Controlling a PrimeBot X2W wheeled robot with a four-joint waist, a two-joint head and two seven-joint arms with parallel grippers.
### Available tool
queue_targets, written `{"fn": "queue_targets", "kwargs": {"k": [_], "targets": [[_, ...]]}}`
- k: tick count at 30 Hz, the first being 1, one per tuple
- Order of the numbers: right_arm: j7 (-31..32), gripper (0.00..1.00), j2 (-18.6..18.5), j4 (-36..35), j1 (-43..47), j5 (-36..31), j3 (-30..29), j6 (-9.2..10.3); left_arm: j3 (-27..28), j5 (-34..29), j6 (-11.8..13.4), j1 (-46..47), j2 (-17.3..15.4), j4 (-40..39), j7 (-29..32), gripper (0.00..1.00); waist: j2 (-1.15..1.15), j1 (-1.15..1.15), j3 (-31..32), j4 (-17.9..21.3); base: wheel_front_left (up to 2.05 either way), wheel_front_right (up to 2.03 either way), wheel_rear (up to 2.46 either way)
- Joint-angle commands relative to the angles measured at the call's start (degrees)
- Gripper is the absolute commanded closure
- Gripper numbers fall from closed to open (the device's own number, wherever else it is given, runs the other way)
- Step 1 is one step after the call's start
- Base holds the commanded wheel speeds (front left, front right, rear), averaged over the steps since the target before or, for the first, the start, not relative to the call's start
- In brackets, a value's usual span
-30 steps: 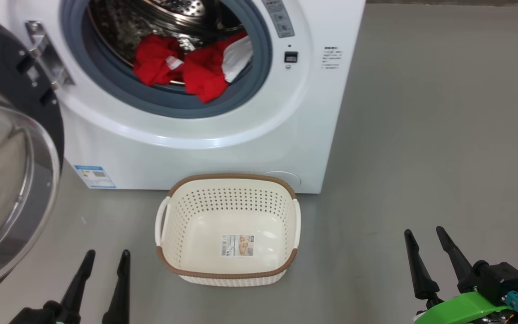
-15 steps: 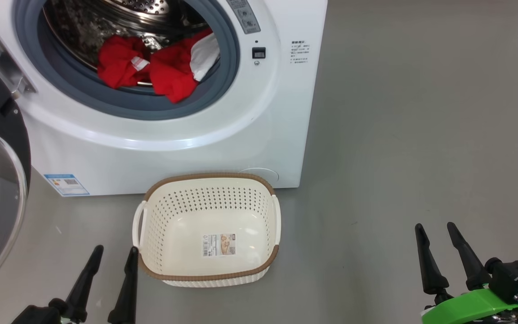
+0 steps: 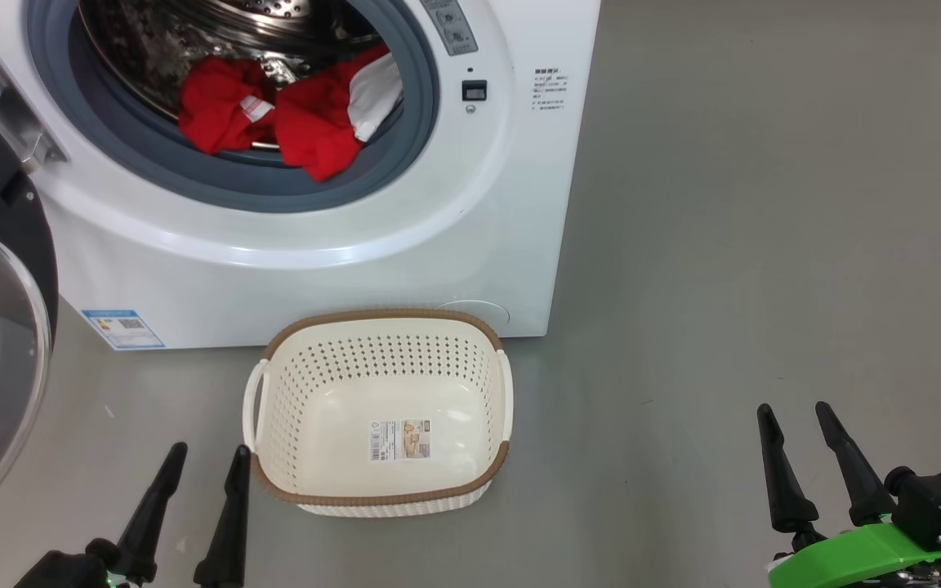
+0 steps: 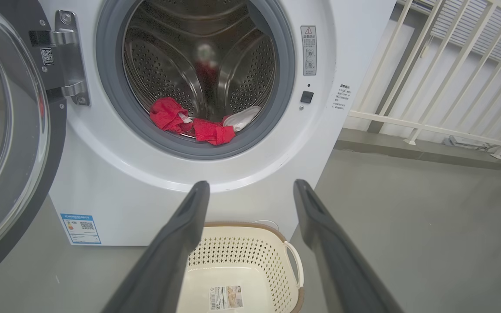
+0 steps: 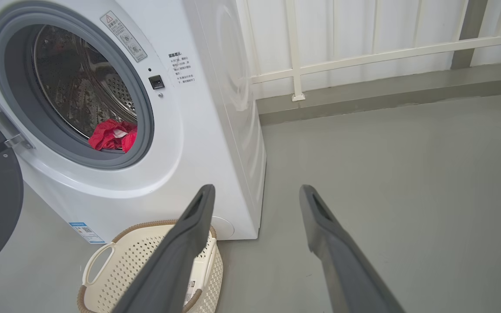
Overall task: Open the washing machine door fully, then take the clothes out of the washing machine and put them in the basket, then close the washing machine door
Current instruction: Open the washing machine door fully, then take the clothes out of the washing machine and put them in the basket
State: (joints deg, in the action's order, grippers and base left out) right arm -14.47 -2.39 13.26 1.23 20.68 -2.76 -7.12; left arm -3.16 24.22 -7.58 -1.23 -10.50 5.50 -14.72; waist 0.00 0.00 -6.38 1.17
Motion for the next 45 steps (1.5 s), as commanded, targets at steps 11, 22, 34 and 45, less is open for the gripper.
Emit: {"fn": "queue_targets", "kwargs": {"k": [11, 22, 34, 45], "targets": [[-0.5, 0.0, -0.5, -1.4, -1.2, 0.2, 1.5, -0.36, 0.5, 2.1, 0.1, 3.0, -2.3, -1.4, -0.3, 0.0, 0.0, 0.0, -0.7, -0.1, 0.35, -0.39, 0.04], [-0.5, 0.0, -0.5, -1.3, -2.0, 0.6, 2.2, -0.36, 0.2, 2.6, 0.1, 4.2, -2.8, -1.1, -0.3, 0.0, 0.0, 0.0, -1.7, -0.2, 1.52, -1.57, 0.04], [-0.5, 0.0, -0.5, -1.4, -2.5, 1.0, 2.5, -0.36, 1.0, 1.8, 0.1, 5.2, -2.6, -0.2, -0.3, 0.0, 0.0, 0.0, -2.9, -0.4, 0.98, -0.98, 0.0], [-0.5, 0.0, -0.5, -1.5, -3.0, 1.3, 3.0, -0.36, -0.5, 2.5, 0.1, 7.8, -2.3, 3.4, -0.3, 0.0, 0.0, 0.0, -4.6, -0.5, 0.01, -0.01, 0.0]]}}
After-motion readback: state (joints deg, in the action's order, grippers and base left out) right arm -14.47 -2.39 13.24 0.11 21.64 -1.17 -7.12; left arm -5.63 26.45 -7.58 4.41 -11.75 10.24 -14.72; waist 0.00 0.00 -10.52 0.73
